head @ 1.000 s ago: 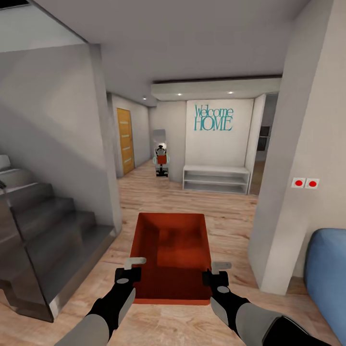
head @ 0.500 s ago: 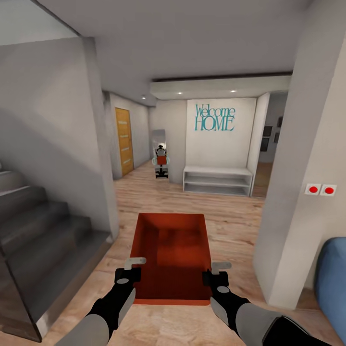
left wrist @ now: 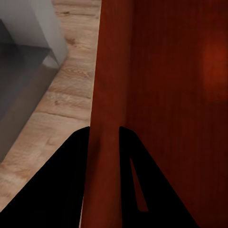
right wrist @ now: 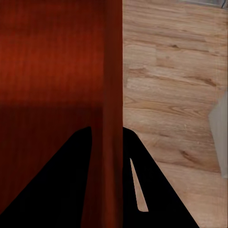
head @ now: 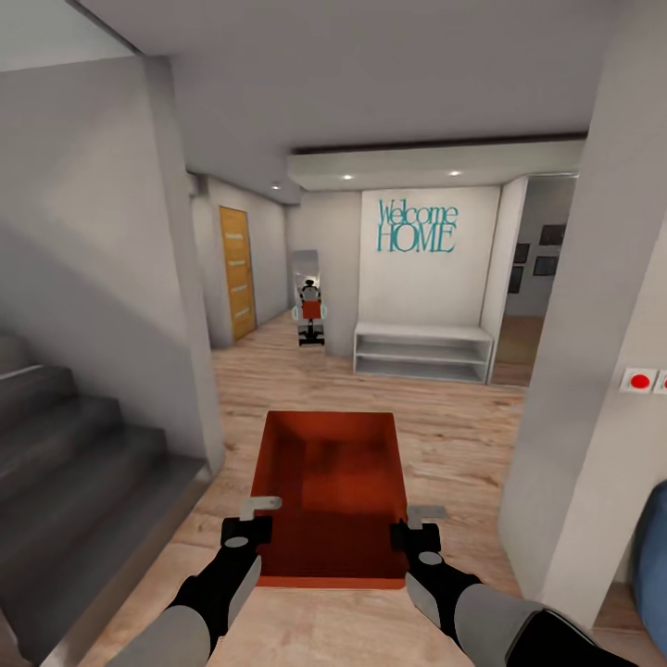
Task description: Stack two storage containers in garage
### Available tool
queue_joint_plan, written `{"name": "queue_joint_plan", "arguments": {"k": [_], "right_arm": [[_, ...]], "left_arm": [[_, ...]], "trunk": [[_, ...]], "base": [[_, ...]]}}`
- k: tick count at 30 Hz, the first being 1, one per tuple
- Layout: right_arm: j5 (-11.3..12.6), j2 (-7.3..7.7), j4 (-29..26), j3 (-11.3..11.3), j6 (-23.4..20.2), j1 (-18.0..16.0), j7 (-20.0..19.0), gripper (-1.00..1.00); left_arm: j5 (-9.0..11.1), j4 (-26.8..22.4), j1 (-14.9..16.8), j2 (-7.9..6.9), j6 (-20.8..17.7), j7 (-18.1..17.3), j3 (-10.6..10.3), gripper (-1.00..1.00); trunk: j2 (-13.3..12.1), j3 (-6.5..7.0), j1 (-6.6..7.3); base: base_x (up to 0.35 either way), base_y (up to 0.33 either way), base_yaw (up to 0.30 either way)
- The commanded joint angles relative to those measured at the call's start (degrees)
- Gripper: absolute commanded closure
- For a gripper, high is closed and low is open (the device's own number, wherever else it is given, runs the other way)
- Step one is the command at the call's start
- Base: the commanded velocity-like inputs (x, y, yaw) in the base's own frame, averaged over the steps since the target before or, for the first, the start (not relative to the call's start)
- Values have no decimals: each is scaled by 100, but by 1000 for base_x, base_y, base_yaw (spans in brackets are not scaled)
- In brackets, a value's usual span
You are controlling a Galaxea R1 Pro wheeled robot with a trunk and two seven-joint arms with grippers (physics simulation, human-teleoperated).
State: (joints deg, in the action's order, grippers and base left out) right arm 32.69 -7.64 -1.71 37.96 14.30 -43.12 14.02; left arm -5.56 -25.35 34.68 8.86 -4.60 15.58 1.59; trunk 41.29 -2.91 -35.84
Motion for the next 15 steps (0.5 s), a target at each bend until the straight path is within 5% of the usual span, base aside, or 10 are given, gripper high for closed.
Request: {"name": "queue_joint_plan", "arguments": {"k": [1, 15], "right_arm": [[-87, -1, -26, -114, 64, -4, -13, 100], [-87, -1, -31, -114, 64, -4, -9, 100]], "left_arm": [[-66, -1, 4, 2, -49, 33, 403, 100], [-60, -1, 4, 2, -49, 33, 403, 100]], "trunk": [[8, -10, -5], [8, -10, -5]], "base": [[321, 0, 0], [321, 0, 0]]}}
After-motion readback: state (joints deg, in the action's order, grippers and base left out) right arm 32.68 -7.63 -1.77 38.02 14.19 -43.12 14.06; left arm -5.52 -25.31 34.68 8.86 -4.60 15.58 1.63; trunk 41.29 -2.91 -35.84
